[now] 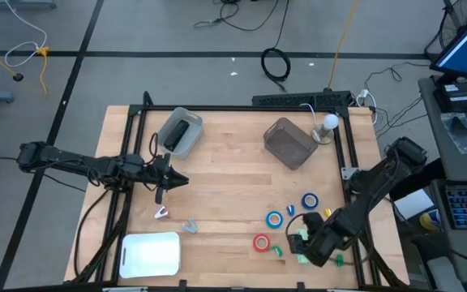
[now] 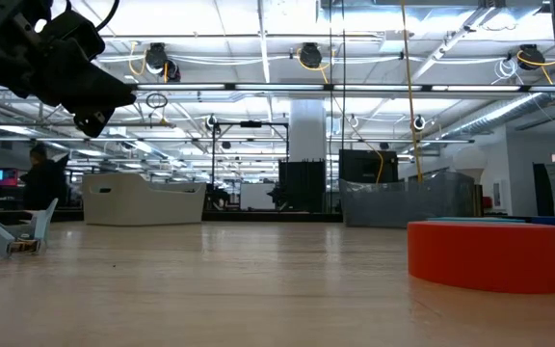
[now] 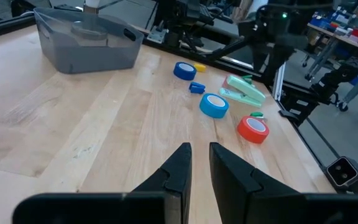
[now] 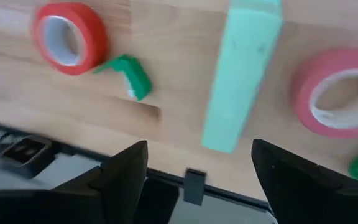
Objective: Pick and place Stapler, Stapler remover, tape
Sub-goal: Put the green stapler into the gray bin
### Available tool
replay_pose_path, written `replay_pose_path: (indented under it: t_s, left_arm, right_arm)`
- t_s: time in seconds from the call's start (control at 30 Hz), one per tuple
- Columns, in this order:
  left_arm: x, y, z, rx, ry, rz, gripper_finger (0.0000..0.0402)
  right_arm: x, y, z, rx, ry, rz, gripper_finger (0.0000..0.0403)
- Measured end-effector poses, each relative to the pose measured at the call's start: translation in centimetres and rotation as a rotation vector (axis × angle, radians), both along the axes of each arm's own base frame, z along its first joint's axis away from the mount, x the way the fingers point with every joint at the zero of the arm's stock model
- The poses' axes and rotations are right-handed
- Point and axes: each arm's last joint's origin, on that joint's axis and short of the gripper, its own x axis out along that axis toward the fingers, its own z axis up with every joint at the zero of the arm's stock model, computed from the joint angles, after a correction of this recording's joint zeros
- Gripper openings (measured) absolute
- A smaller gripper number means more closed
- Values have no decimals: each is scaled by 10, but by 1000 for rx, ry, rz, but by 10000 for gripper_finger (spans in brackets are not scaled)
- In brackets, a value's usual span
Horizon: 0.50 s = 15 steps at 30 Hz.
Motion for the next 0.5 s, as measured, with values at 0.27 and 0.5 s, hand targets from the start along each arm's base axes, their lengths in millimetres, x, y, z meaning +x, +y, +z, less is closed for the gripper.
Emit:
replay_pose_path:
  t_s: [0.27,0.5]
  left_arm:
    - [0,0,0,-2,-1,0,58]
    - [0,0,0,-5,-2,1,58]
  right_arm:
    - [11,12,-17,-47,79,-32,279]
    - [13,14,-30,-88,120,-33,279]
